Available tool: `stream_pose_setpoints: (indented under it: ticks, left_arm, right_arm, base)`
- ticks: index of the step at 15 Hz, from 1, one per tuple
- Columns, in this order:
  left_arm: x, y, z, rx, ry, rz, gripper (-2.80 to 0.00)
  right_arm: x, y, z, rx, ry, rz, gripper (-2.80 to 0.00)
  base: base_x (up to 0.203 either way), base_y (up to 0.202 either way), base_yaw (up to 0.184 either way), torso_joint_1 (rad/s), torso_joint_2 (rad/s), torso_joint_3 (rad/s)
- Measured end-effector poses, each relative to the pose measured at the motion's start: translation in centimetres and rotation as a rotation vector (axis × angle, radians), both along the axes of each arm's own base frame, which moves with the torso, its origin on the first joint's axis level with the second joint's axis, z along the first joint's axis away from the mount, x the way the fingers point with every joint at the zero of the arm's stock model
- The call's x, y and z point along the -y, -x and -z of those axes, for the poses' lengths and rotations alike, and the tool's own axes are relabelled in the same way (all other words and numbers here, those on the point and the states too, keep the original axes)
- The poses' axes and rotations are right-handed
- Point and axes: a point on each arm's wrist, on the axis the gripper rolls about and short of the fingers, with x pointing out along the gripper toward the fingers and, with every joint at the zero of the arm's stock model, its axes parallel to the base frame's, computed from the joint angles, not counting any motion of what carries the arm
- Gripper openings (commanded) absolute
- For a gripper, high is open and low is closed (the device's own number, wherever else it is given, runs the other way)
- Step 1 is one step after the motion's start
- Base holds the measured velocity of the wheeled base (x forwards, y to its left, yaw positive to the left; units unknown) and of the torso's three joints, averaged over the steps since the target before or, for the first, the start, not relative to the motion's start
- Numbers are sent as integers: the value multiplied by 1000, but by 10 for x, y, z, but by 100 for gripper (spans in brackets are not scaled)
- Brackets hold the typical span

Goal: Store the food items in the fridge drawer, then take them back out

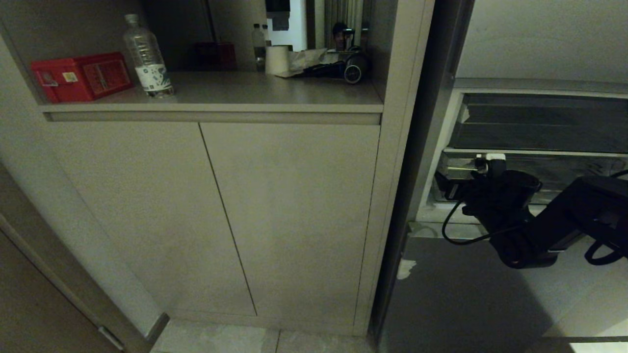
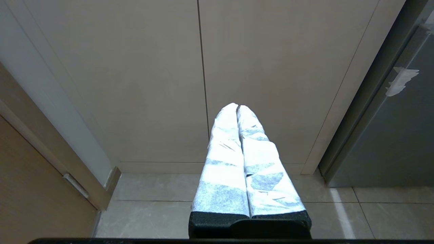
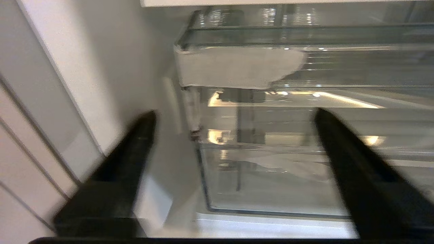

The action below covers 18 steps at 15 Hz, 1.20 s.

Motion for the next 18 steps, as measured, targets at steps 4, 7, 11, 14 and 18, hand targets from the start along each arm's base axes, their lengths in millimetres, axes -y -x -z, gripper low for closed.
stream_pose_setpoints:
  ticks: [4, 7, 11, 14, 18]
  left_arm:
    - [0, 0, 0, 0, 0, 0, -280]
    - [0, 0, 0, 0, 0, 0, -280]
    - [0, 0, 0, 0, 0, 1, -280]
    - [0, 0, 0, 0, 0, 0, -280]
    - [0, 0, 0, 0, 0, 0, -280]
  right_arm:
    - [-4, 0, 0, 0, 0, -9, -280]
    - [-16, 0, 0, 1, -1, -27, -280]
    - [-30, -2, -5, 17, -6, -31, -280]
    - [-37, 0, -6, 18, -9, -26, -280]
    - [-38, 14, -9, -6, -8, -24, -280]
  base:
    - [0, 0, 0, 0, 0, 0]
    - [0, 0, 0, 0, 0, 0]
    - [0, 0, 0, 0, 0, 0]
    - [0, 0, 0, 0, 0, 0]
    - [0, 0, 0, 0, 0, 0]
